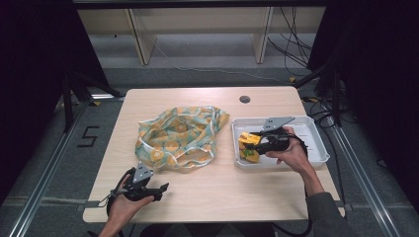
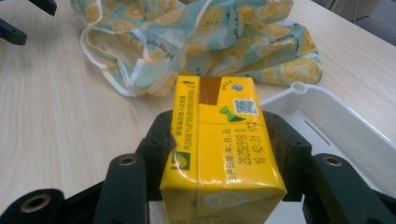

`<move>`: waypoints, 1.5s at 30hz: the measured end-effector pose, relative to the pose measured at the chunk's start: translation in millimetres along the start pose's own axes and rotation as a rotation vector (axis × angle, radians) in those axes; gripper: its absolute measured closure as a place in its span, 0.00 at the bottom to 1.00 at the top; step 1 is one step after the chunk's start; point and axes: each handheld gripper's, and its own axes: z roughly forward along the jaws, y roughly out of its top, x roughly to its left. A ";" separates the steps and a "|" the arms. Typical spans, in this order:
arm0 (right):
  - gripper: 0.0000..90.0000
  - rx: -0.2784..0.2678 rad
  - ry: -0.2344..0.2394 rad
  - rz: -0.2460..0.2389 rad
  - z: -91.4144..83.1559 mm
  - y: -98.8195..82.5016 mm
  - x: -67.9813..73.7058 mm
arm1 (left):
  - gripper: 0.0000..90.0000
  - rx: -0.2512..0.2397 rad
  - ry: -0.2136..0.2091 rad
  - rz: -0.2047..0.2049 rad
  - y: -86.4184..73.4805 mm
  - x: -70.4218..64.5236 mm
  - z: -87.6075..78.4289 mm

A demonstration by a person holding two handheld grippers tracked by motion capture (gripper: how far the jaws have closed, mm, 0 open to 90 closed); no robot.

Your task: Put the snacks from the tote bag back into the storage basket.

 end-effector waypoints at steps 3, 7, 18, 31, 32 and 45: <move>0.57 -0.004 0.006 -0.011 0.4 -0.4 0.0 | 0.26 -0.002 0.003 -0.001 -0.2 -0.1 0.4; 0.56 0.007 0.008 -0.013 -1.9 -2.6 0.2 | 0.26 0.011 0.001 -0.014 -0.3 -1.3 0.4; 0.56 0.000 0.000 0.011 -9.8 -15.3 -2.8 | 0.26 0.012 -0.001 0.002 -0.2 -0.6 0.6; 0.38 0.035 -0.074 0.071 -18.3 -12.0 6.5 | 0.26 0.012 -0.001 -0.011 -0.7 -1.0 0.7; 0.36 0.044 -0.076 0.093 -21.5 -11.3 8.9 | 0.26 0.008 0.003 -0.012 -0.8 -1.2 0.8; 0.61 -0.044 -0.133 0.112 -64.3 -7.5 30.4 | 0.26 0.000 0.006 0.001 -0.2 0.9 -0.4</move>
